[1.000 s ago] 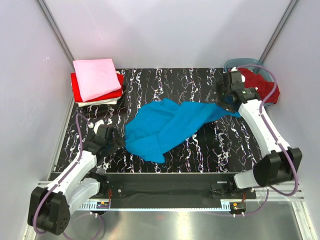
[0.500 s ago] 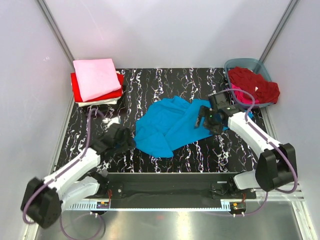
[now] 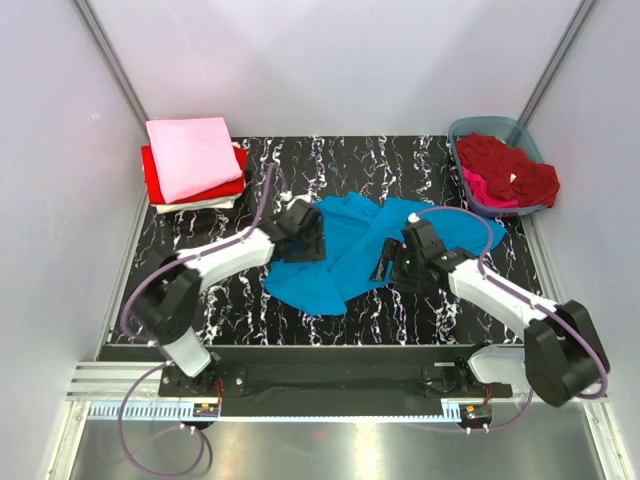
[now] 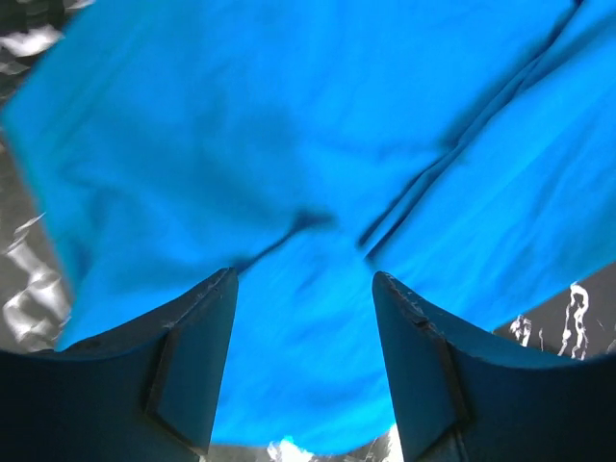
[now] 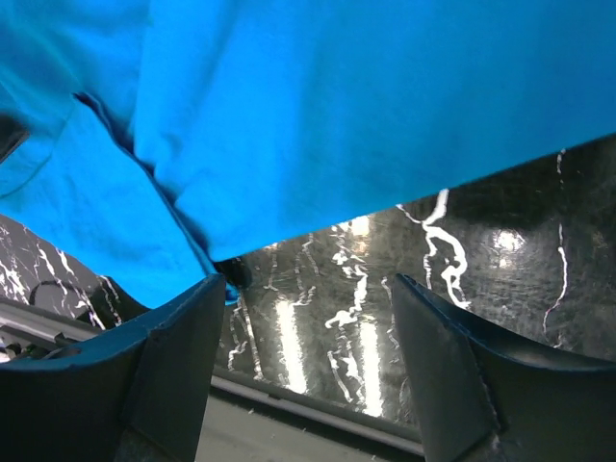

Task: Fold and stack the t-shirts
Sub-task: Flatten the tshirt out

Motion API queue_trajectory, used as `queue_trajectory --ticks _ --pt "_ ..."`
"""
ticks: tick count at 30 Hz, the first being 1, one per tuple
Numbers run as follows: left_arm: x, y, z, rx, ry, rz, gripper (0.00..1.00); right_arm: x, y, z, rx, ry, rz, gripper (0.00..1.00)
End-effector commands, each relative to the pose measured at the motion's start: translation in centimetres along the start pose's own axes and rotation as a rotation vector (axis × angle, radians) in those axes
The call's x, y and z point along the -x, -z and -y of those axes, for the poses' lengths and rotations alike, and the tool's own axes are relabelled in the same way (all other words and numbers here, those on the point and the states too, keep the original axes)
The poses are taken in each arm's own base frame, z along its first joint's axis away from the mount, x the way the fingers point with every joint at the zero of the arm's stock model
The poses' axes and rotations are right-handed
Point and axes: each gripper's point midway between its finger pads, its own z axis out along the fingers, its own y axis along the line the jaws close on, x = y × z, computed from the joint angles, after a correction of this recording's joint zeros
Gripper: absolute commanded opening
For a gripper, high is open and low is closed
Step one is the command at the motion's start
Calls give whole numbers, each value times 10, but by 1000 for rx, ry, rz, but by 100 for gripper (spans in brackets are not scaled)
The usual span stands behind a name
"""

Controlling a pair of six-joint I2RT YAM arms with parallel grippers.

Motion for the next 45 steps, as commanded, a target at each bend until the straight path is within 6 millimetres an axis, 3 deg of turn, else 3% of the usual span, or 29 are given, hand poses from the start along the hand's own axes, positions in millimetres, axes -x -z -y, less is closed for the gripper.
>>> queue_trajectory --ticks 1,4,8,19,21,26,31,33,34,39,41,44,45 --pt "6 -10 27 -28 -47 -12 63 15 0 -10 95 -25 148 76" --pt "9 -18 34 17 -64 -21 63 12 -5 -8 108 -31 157 73" --pt "1 -29 26 87 -84 -48 63 11 -7 -10 122 -28 152 72" --pt "-15 -46 17 156 -106 -81 50 9 -13 -11 119 -28 129 72" --pt "-15 -47 18 156 -108 -81 46 9 -14 -10 117 -27 127 72" --pt "-9 -40 19 174 -107 -57 23 7 -17 -9 110 -29 112 72" --pt "5 -10 15 223 -113 -11 19 7 -20 -10 111 -23 99 71" --pt "12 10 16 223 -108 14 12 6 -21 -11 110 -20 94 72" --pt "15 16 14 230 -101 30 1 6 -21 -10 110 -21 95 71" --pt "32 64 16 177 -75 103 0 9 -16 -6 93 -36 122 71" --pt "36 79 14 172 -60 127 0 13 -5 -7 101 -43 162 74" --pt "46 112 2 183 -33 185 0 22 16 13 22 -127 263 80" --pt "50 129 -6 194 -25 215 0 19 18 32 -47 -192 281 82"
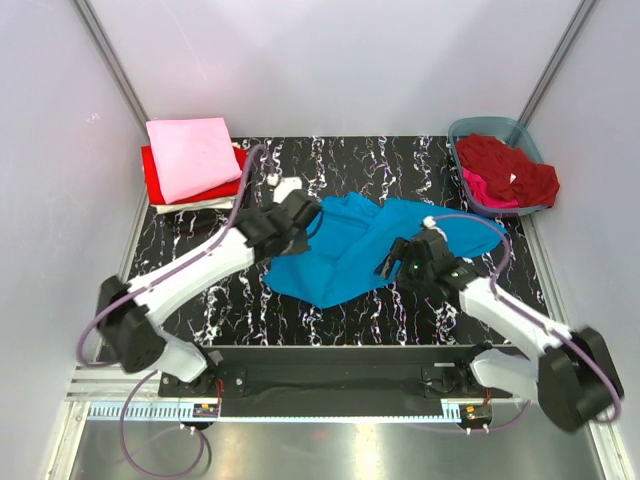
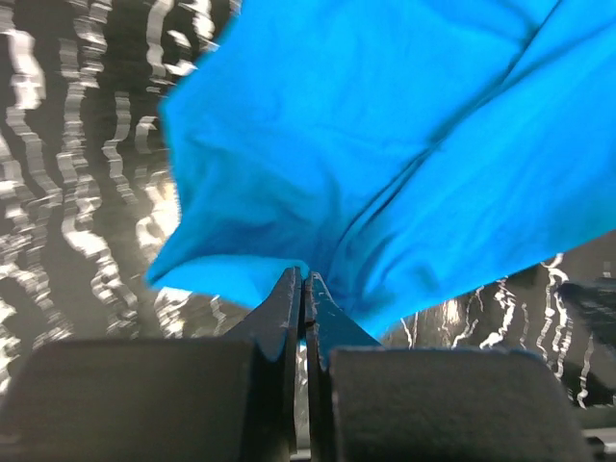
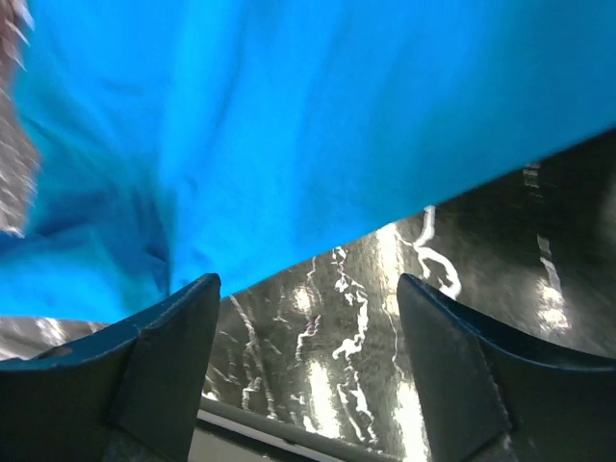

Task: Fold and stack the t-shirts
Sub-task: Flatten the tshirt out

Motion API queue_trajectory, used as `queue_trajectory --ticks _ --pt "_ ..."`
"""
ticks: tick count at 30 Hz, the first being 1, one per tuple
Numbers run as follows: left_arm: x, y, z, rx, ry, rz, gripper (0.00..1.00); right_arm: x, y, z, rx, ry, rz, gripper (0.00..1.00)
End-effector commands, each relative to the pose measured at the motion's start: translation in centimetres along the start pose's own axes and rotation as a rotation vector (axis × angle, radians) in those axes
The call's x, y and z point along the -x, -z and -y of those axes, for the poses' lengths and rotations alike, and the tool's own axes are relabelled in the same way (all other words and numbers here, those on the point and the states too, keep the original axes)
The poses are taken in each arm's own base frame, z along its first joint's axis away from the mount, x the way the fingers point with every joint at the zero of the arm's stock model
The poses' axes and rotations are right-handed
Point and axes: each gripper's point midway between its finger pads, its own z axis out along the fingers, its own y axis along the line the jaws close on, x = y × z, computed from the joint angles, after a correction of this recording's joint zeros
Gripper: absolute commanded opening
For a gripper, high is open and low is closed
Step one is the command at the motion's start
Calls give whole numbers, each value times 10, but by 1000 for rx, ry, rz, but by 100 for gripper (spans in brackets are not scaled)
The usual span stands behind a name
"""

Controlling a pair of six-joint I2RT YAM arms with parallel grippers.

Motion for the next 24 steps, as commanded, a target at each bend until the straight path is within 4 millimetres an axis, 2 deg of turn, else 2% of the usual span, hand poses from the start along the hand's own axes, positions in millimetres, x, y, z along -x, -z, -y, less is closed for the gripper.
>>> queue_trajectory --ticks 1,3,4,5,7,8,10,12,13,14,15,16,17,18,19,20,21,22,24 --pt "25 42 -26 47 59 108 0 26 24 34 -128 -156 167 83" --pt "35 66 -38 35 91 162 0 28 33 53 -152 -227 181 83" --pt "38 73 -41 26 105 176 0 38 36 72 -194 -296 207 83" --pt "43 82 -42 11 120 197 0 36 36 82 -209 -320 194 83" --pt "51 101 -46 -27 148 235 0 41 33 89 -185 -359 173 82" --pt "55 112 -49 -48 164 257 0 42 27 86 -167 -358 141 82" --pt "57 121 -53 -59 174 274 0 47 21 84 -168 -332 124 81" --pt "56 127 -60 -58 176 287 0 64 16 75 -157 -295 114 77" --pt "49 122 -63 -44 165 276 0 69 12 73 -168 -286 100 74" --pt "47 121 -65 -49 163 281 0 89 17 60 -147 -265 126 74" --pt "41 117 -64 -57 151 270 0 99 18 54 -140 -235 136 74" --pt "26 102 -67 -43 126 236 0 106 14 53 -148 -222 126 74" --pt "25 99 -62 -71 134 245 0 128 18 38 -123 -205 153 74" --pt "17 92 -59 -91 127 226 0 136 17 33 -120 -181 148 74" --pt "-2 76 -62 -82 106 187 0 143 14 28 -121 -170 138 74" --pt "-4 72 -56 -118 120 200 0 156 7 22 -125 -166 116 73" --pt "-12 66 -54 -133 126 183 0 160 2 20 -121 -148 100 73" --pt "-30 51 -59 -119 112 149 0 165 -4 17 -120 -143 86 73" --pt "-37 41 -54 -143 124 145 0 174 -25 14 -127 -129 34 74"
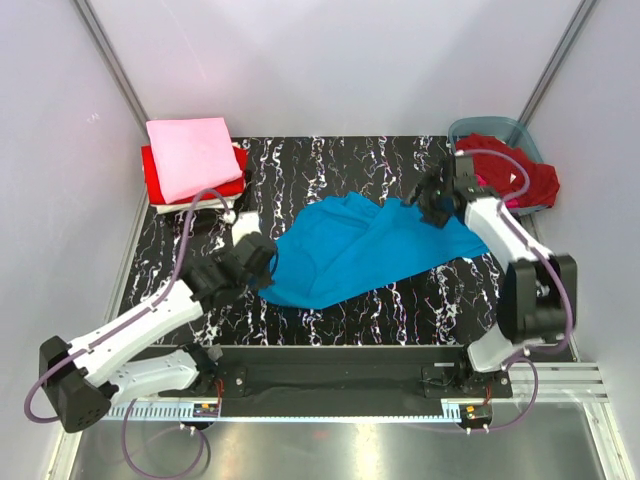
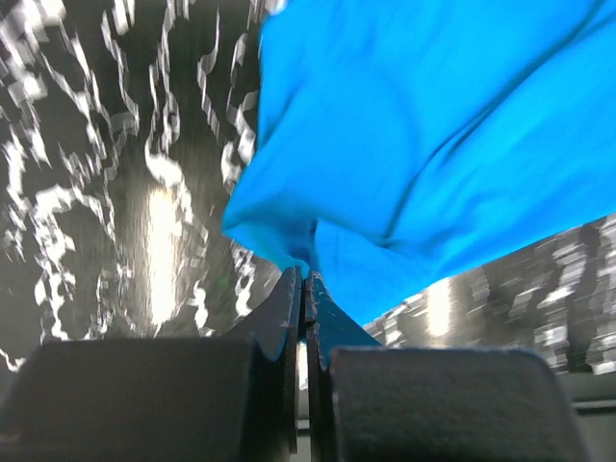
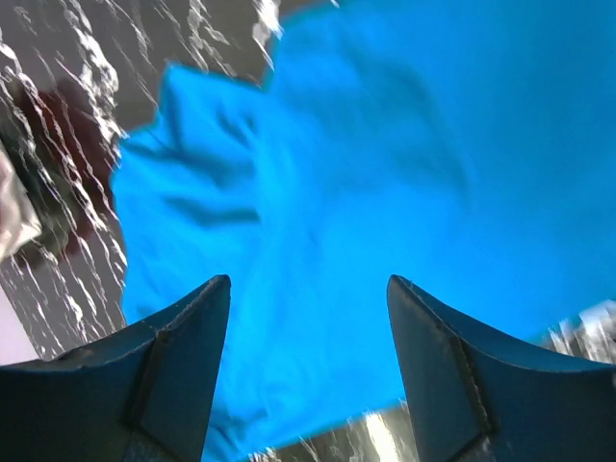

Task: Fold and stack the t-shirts
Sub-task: Flatten the tshirt out

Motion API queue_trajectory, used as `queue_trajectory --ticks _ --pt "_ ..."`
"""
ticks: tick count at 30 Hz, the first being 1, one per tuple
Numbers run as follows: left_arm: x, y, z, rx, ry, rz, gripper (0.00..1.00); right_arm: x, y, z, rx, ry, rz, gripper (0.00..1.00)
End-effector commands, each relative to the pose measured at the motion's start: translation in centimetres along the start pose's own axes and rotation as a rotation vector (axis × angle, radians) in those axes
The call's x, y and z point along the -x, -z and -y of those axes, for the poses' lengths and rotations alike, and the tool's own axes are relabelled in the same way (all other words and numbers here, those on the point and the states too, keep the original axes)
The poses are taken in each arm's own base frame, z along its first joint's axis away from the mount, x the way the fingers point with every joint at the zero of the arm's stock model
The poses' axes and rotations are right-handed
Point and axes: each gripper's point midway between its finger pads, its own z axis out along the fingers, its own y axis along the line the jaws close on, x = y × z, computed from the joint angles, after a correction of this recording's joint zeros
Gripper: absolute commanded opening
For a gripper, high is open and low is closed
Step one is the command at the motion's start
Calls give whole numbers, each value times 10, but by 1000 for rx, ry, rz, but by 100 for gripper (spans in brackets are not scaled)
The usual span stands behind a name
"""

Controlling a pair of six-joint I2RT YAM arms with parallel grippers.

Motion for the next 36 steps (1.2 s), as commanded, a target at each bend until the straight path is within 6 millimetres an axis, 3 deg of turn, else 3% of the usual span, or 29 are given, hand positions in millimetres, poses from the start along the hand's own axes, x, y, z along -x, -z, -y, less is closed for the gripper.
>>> queue_trajectory --ticks 1,4,7,8,10,11,16,19,22,26,27,31,36 --pt "-8 -15 17 -95 42 18 0 -12 -37 4 -49 67 -141 75" --pt "-28 -33 17 -102 47 -13 0 2 -61 -8 -82 115 -158 80" --pt "-41 -46 21 -126 55 -25 0 2 -87 -6 -119 136 -188 81" --pt "-43 -51 25 -138 60 -24 0 13 -88 -16 -112 152 -171 80" --pt "-53 -60 23 -133 55 -42 0 13 -103 -14 -138 166 -187 80" --pt "-56 -66 25 -134 52 -45 0 24 -104 -21 -138 182 -169 80" --pt "-65 -80 27 -114 25 -72 0 25 -129 -18 -190 207 -194 79" --pt "-68 -85 28 -108 19 -80 0 19 -142 -17 -203 222 -212 70" --pt "-70 -87 29 -113 13 -90 0 14 -150 -14 -215 236 -225 53" --pt "-72 -89 30 -111 5 -99 0 11 -151 -9 -233 245 -227 38" --pt "-72 -90 31 -112 5 -98 0 12 -149 -7 -238 249 -225 26" --pt "-73 -91 31 -109 3 -101 0 24 -138 -9 -263 268 -184 6" --pt "-74 -93 29 -97 7 -100 0 54 -108 -20 -309 285 -100 0"
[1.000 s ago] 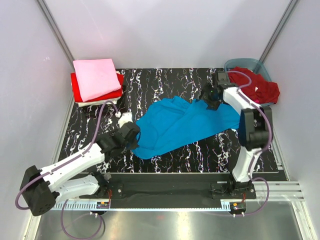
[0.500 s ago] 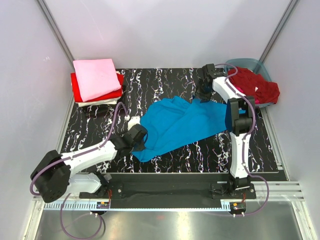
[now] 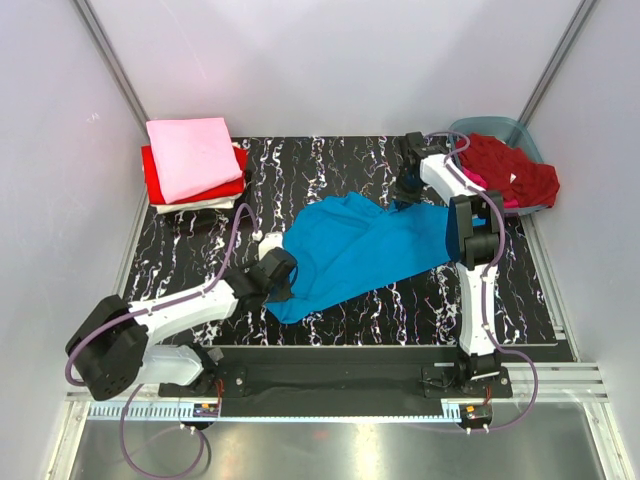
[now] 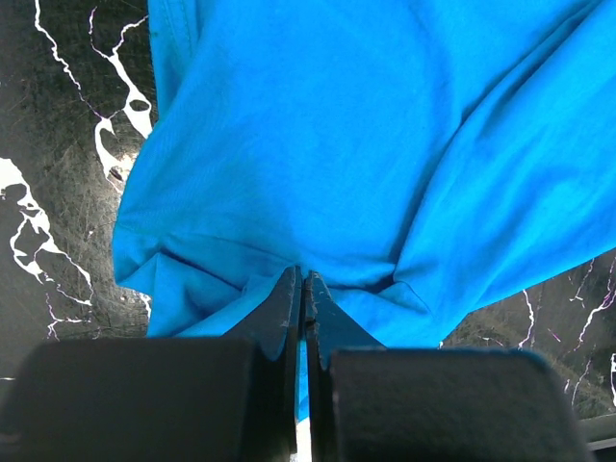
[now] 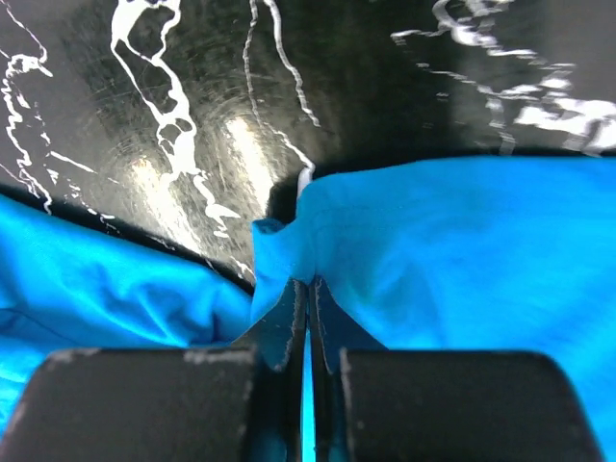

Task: Fold and stack the t-shirts
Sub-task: Flatten the tshirt out

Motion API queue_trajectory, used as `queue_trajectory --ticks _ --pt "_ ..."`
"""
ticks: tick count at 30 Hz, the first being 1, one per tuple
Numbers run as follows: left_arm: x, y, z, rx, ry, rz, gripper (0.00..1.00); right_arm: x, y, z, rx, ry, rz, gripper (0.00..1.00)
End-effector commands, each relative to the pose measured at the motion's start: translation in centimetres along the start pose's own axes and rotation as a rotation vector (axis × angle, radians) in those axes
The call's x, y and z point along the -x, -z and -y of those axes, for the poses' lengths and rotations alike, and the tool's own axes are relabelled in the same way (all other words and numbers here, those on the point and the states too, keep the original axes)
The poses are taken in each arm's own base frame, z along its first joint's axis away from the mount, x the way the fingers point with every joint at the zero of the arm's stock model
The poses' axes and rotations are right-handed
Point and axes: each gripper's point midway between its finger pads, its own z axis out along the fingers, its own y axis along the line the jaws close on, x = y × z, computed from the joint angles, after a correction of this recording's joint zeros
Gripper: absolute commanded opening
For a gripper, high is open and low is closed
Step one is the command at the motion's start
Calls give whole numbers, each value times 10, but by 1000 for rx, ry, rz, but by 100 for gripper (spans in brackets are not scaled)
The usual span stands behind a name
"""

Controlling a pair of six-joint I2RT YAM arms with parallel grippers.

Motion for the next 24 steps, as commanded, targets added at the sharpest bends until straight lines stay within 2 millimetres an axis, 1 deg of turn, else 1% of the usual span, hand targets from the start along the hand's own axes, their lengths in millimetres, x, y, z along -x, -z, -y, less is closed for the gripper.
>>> queue_trajectory --ticks 1,3,4,5,6,8,9,11,12,13,14,15,17,18,19,20,21,22,24 --pt "15 1 15 -47 20 52 0 40 71 -1 -39 12 154 0" --pt "15 1 13 -45 24 56 0 48 95 -2 -35 9 193 0" --pt "17 3 13 -51 31 67 0 56 122 -4 -21 2 238 0" --pt "18 4 12 -49 38 74 0 59 138 -4 -16 -5 266 0" --pt "17 5 10 -49 42 78 0 66 171 -5 15 -16 322 0" --pt "23 11 8 -59 68 115 0 66 209 -4 43 -27 371 0" --pt "20 12 4 -58 74 121 0 67 251 -3 83 -40 440 0" --pt "27 20 4 -86 101 163 0 50 278 7 105 -71 467 0" --pt "24 21 1 -84 108 167 0 39 321 14 159 -93 547 0" --pt "28 25 1 -98 121 188 0 19 305 26 142 -134 522 0" --pt "27 26 -2 -95 127 191 0 5 307 36 142 -165 531 0" --pt "28 28 -2 -101 133 201 0 -26 302 55 148 -202 543 0" --pt "30 29 -5 -93 141 214 0 -63 288 71 175 -283 524 0" --pt "32 31 -5 -93 147 221 0 -100 265 90 163 -311 486 29" --pt "32 32 -10 -69 146 223 0 -119 253 96 165 -363 453 52" --pt "35 35 -11 -63 159 232 0 -135 243 106 146 -398 431 70" --pt "35 38 -16 -44 163 234 0 -158 226 119 132 -425 410 91" --pt "36 39 -22 -21 172 248 0 -163 223 120 146 -438 407 99" --pt "36 42 -26 -18 204 265 0 -164 230 129 121 -454 444 100"
